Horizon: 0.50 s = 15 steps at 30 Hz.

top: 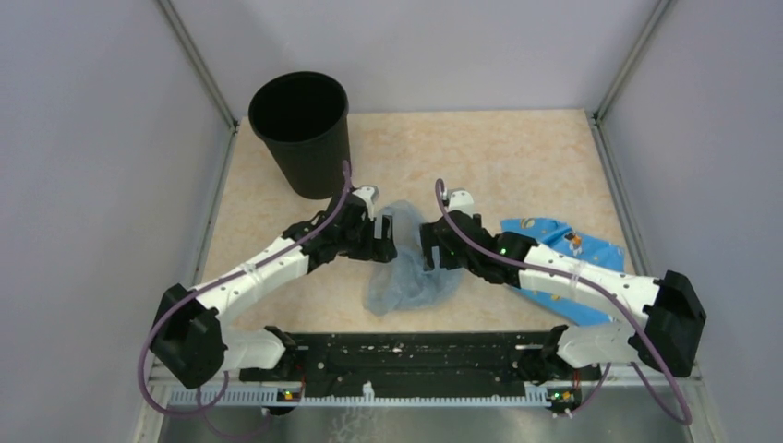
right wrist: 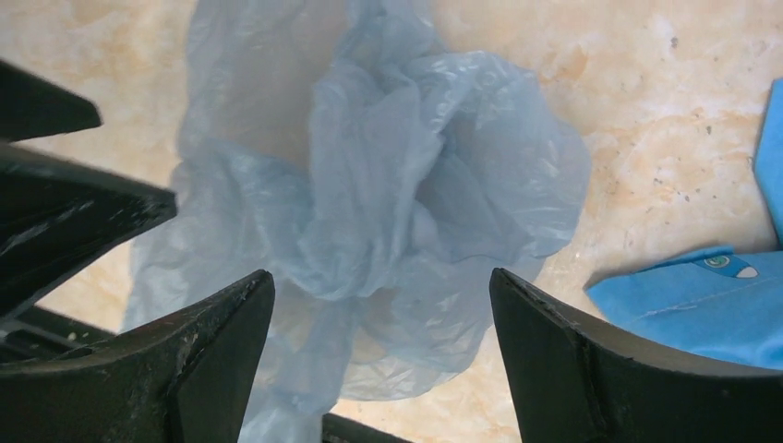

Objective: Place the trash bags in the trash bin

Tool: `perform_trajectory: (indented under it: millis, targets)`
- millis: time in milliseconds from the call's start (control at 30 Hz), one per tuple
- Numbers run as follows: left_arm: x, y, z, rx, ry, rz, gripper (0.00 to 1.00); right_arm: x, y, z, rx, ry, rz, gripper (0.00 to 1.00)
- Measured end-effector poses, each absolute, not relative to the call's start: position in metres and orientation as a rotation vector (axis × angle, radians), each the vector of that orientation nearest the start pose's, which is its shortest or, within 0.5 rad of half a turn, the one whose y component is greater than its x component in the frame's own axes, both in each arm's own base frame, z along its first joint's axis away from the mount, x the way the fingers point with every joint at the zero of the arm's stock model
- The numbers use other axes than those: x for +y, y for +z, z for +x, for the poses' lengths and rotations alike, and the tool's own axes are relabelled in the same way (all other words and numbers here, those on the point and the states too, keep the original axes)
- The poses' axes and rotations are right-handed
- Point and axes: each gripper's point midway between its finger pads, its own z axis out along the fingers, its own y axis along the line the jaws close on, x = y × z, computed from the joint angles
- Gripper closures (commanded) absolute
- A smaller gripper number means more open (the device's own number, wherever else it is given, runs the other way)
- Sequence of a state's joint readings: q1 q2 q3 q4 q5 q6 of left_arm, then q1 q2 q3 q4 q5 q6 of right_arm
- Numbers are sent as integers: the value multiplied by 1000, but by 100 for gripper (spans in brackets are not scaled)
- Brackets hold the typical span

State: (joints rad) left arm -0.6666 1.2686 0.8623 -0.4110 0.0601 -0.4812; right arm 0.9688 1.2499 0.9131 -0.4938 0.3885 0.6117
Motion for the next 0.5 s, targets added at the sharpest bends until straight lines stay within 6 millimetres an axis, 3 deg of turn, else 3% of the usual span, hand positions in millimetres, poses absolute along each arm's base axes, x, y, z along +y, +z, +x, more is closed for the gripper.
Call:
perform_trajectory:
  millis: [133,233,367,500]
  targets:
    - [-217,129,247,2452,-635,208,11,262,155,211,2299,358,-294,15]
    - [-215,144,248,2417,-705,204,15,266,157,203,2300,365,-309,18]
    - [-229,161,240,2376,-834,272,22,263,150,196,2332,358,-295,24]
    - [-244,160,232,2387,-923,334,22,262,138,183,2372,399,-284,26]
